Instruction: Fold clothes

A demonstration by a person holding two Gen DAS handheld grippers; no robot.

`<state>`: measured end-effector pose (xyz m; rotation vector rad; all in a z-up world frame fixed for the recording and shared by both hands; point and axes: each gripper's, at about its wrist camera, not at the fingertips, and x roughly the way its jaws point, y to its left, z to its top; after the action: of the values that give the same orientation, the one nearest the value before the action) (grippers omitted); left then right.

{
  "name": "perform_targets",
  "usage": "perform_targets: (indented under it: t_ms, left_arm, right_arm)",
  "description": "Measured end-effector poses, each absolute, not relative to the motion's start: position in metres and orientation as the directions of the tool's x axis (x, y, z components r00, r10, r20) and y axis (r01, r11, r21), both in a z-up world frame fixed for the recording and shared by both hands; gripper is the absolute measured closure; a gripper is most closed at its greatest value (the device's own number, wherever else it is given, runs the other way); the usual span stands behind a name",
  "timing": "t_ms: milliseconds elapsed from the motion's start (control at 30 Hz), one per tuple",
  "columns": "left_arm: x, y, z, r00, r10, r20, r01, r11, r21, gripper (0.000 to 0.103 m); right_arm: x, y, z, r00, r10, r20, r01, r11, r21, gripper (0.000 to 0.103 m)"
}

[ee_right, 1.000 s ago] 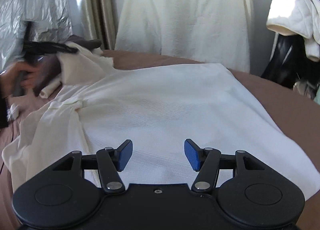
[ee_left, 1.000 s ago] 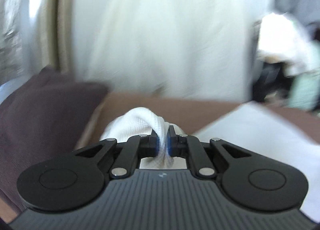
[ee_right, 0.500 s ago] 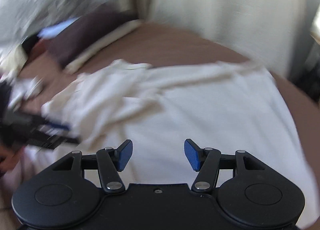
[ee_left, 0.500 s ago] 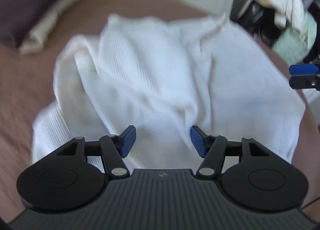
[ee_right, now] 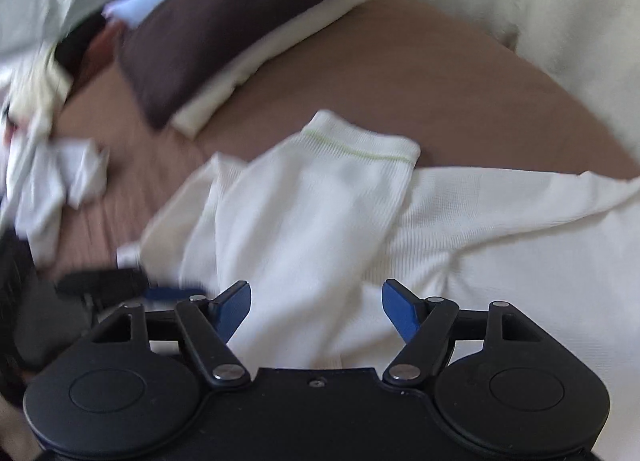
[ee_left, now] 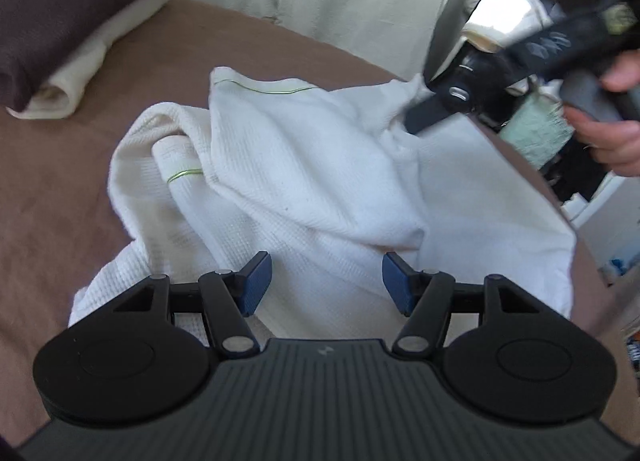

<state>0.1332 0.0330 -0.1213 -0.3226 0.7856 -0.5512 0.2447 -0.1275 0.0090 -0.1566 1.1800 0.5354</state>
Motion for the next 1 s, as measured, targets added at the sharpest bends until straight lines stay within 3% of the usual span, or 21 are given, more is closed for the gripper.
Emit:
perform_targets:
  t_ms: [167, 200, 233, 267, 333, 467, 667, 767, 833, 933, 1000]
  left_arm:
    - [0.134, 0.040, -0.130, 0.567, -0.613, -0.551, 0.344, 0.784, -0.517, 0.042]
    - [0.133, 0.040, -0.132, 0.561, -0.611, -0.558, 0.342, 0.785, -0.516, 0.042]
    - [0.131, 0.041, -0.132, 0.553, -0.610, -0.567, 0.342, 0.787, -0.513, 0.042]
    - [0.132, 0.041, -0.133, 0.543, -0.612, -0.575, 0.340, 0.786, -0.516, 0.042]
    - [0.133, 0.045, -0.133, 0.530, -0.624, -0.575, 0.326, 0.775, -0.542, 0.042]
    - [0.137, 0.058, -0.132, 0.520, -0.654, -0.549, 0.286, 0.740, -0.609, 0.042]
    - [0.138, 0.060, -0.129, 0.513, -0.667, -0.540, 0.257, 0.720, -0.645, 0.042]
    - [0.134, 0.058, -0.124, 0.516, -0.661, -0.544, 0.262, 0.727, -0.634, 0.042]
    - [0.132, 0.057, -0.121, 0.520, -0.658, -0.545, 0.263, 0.730, -0.630, 0.042]
    - [0.133, 0.058, -0.120, 0.525, -0.651, -0.549, 0.255, 0.735, -0.628, 0.042]
    - [0.133, 0.059, -0.120, 0.526, -0.646, -0.553, 0.245, 0.737, -0.630, 0.042]
  right_arm:
    - [0.288, -0.128, -0.029, 0.298, 0.346, -0.890, -0.383, 0.897, 0.220, 0.029]
    - [0.292, -0.126, -0.038, 0.309, 0.347, -0.885, -0.384, 0.897, 0.217, 0.043]
    - [0.295, -0.124, -0.046, 0.321, 0.348, -0.881, -0.385, 0.898, 0.215, 0.091]
    - [0.292, -0.119, -0.046, 0.328, 0.352, -0.877, -0.415, 0.887, 0.202, 0.098]
    - [0.279, -0.112, -0.039, 0.367, 0.365, -0.856, -0.460, 0.871, 0.174, 0.098]
    - [0.236, -0.133, 0.006, 0.474, 0.456, -0.753, -0.411, 0.871, 0.269, 0.098]
    - [0.140, -0.176, 0.064, 0.653, 0.382, -0.654, -0.393, 0.909, 0.137, 0.098]
    - [0.091, -0.202, 0.065, 0.680, 0.228, -0.697, -0.229, 0.969, 0.093, 0.098]
    - [0.062, -0.209, 0.048, 0.611, 0.139, -0.780, -0.154, 0.987, 0.056, 0.098]
    - [0.041, -0.214, 0.006, 0.373, 0.147, -0.916, -0.134, 0.986, 0.104, 0.098]
    - [0.037, -0.214, -0.014, 0.237, 0.209, -0.949, -0.145, 0.973, 0.178, 0.098]
